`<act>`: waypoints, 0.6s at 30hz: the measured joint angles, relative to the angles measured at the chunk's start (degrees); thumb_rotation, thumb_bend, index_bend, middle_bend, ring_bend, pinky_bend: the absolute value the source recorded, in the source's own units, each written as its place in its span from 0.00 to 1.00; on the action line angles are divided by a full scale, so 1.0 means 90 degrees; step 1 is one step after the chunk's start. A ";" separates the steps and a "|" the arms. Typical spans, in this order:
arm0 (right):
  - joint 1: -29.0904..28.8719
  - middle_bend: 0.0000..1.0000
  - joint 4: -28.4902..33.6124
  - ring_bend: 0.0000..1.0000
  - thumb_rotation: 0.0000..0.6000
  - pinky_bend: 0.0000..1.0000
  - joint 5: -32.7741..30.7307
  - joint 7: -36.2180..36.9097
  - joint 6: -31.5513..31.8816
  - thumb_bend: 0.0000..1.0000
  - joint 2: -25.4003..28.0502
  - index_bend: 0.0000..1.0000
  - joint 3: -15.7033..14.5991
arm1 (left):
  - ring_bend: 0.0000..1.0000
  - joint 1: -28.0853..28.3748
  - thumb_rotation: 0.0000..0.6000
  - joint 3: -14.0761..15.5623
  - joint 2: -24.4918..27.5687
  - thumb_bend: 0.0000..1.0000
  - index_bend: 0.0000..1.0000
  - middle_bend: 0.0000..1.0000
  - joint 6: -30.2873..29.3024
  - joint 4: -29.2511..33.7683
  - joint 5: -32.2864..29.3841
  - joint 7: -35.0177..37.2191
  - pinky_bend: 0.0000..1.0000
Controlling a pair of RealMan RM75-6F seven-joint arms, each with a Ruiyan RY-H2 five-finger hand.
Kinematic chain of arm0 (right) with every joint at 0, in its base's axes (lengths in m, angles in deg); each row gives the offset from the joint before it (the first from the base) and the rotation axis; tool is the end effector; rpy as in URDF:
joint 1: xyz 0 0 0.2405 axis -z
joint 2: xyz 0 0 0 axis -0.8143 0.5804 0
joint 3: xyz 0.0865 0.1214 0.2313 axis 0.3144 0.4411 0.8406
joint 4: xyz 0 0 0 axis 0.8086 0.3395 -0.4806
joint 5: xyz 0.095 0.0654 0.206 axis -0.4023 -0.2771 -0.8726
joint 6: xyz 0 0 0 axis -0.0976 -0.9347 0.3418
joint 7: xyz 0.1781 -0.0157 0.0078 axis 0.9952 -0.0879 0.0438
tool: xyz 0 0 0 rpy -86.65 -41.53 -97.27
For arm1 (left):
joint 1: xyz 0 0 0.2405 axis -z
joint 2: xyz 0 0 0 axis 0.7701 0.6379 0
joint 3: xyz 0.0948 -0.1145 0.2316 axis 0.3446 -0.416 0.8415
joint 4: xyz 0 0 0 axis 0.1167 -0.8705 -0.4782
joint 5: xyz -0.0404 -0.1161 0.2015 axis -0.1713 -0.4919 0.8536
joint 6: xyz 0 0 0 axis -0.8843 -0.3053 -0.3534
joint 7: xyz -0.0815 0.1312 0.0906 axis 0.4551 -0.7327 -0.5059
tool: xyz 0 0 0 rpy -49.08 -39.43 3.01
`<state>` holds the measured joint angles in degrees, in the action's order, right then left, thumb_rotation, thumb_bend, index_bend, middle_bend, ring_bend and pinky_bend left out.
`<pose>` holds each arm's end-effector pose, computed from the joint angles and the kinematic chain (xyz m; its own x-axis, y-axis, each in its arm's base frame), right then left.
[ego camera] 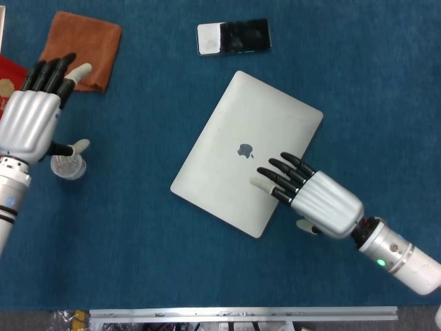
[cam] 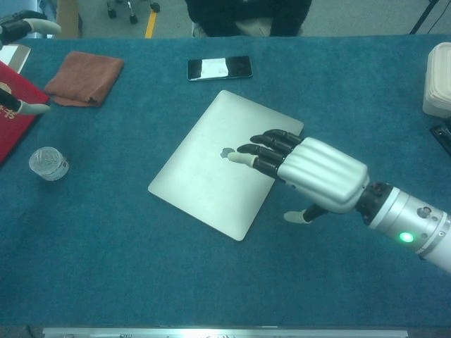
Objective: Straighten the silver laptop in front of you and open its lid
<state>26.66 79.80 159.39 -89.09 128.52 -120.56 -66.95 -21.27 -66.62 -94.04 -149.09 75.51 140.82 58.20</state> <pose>-0.1576 -0.2305 -0.0781 0.5949 -0.1320 0.7929 -0.5791 -0.7544 0.3090 -0.2260 0.3303 0.0999 0.3644 0.1811 0.9135 0.9227 -0.2025 -0.3280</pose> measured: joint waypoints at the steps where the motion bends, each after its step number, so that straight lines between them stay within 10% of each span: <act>1: 0.0002 0.09 -0.0042 0.00 1.00 0.08 -0.0002 -0.0013 -0.0015 0.09 -0.0042 0.00 -0.0022 | 0.00 -0.0016 1.00 -0.0003 0.0012 0.14 0.09 0.00 0.0001 -0.0001 0.0014 0.0030 0.00; 18: -0.0144 0.09 -0.0849 0.00 1.00 0.08 0.0011 -0.0225 -0.0291 0.09 -0.1090 0.00 -0.0098 | 0.00 -0.0366 1.00 0.0013 0.0167 0.14 0.09 0.00 -0.0139 -0.0156 0.0409 0.0443 0.00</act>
<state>25.36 72.16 159.49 -91.12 125.90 -130.38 -67.82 -24.57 -66.50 -92.54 -150.33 74.11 144.50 62.18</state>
